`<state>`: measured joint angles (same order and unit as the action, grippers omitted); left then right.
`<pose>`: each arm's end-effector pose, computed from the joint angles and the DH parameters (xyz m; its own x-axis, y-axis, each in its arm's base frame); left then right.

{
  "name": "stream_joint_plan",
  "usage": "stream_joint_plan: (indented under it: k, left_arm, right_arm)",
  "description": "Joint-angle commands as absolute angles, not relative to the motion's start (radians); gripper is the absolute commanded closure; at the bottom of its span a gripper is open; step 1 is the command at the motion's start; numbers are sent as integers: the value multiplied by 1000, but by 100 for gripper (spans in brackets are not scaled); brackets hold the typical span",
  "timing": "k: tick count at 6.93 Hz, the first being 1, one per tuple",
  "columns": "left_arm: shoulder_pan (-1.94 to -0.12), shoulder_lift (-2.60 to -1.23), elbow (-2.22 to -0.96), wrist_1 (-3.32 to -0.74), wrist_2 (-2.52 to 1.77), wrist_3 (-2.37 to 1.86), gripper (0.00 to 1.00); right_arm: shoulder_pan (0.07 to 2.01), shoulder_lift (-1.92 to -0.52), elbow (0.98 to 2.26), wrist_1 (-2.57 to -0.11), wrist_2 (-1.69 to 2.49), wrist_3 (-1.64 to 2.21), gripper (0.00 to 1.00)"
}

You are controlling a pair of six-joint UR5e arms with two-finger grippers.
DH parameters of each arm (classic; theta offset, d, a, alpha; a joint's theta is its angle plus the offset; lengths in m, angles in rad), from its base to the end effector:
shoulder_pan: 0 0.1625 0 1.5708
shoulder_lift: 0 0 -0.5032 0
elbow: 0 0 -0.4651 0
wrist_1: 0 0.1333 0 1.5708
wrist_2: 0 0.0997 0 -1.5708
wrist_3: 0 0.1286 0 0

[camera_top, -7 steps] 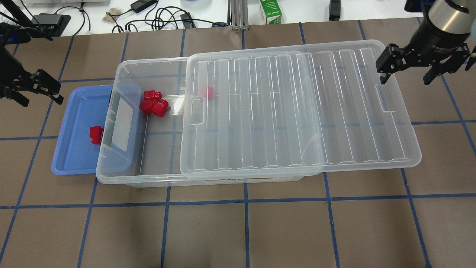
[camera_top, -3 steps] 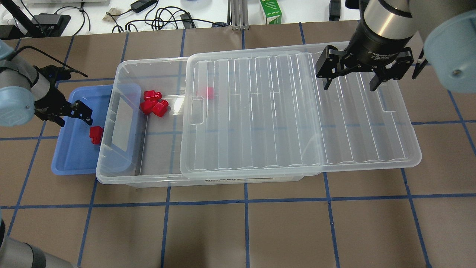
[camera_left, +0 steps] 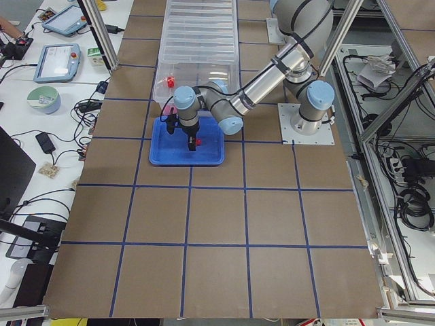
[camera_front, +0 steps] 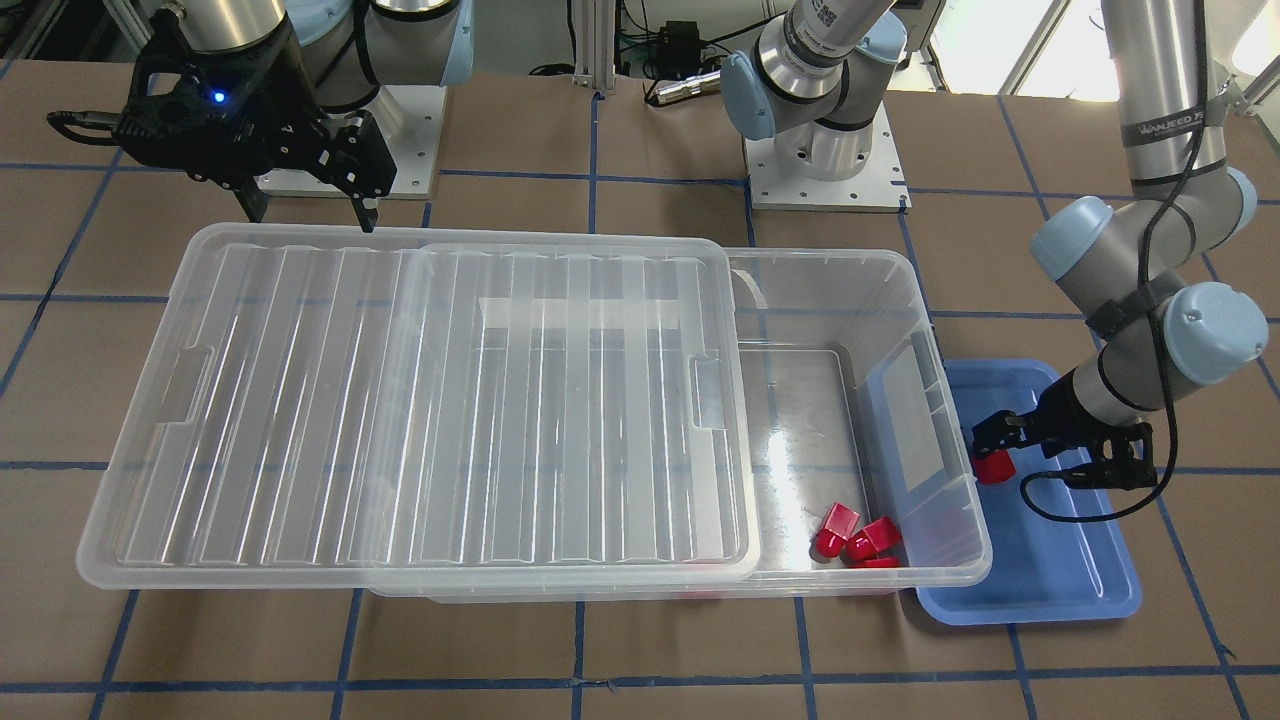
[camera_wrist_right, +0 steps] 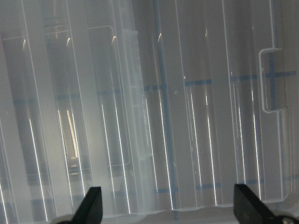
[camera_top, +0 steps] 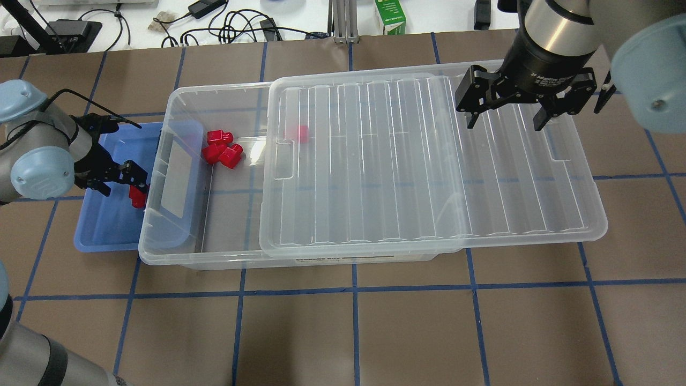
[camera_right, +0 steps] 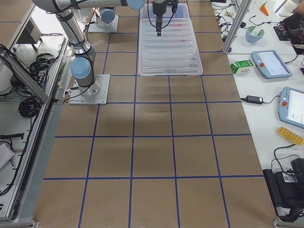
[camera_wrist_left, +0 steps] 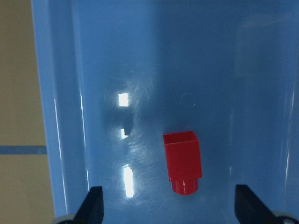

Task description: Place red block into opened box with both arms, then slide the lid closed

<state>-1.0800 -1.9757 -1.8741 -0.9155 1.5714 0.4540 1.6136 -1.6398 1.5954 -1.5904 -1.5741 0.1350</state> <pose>0.1862 -0.6310 0.1888 -0.9990 -0.0373 0.0227 -0.0362 0.9982 0.0478 0.1558 -0.5315 0.5632 -0.9957 0.0920 -0.0053 0.0922 0.9937 -0.0638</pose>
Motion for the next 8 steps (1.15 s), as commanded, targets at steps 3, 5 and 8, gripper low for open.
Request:
stream_joint_plan:
  k: [3, 5, 8]
  left_arm:
    - [-1081, -1996, -1865, -891, 1563, 431, 96]
    - [-1081, -1965, -1852, -905, 1565, 434, 100]
    - [-1113, -1832, -1592, -1374, 1562, 427, 100]
  right_arm:
    - [1614, -1640, 1595, -1589, -1577, 135, 0]
    - [1614, -1640, 1595, -1589, -1577, 135, 0]
    - [1614, -1640, 1595, -1591, -1575, 135, 0]
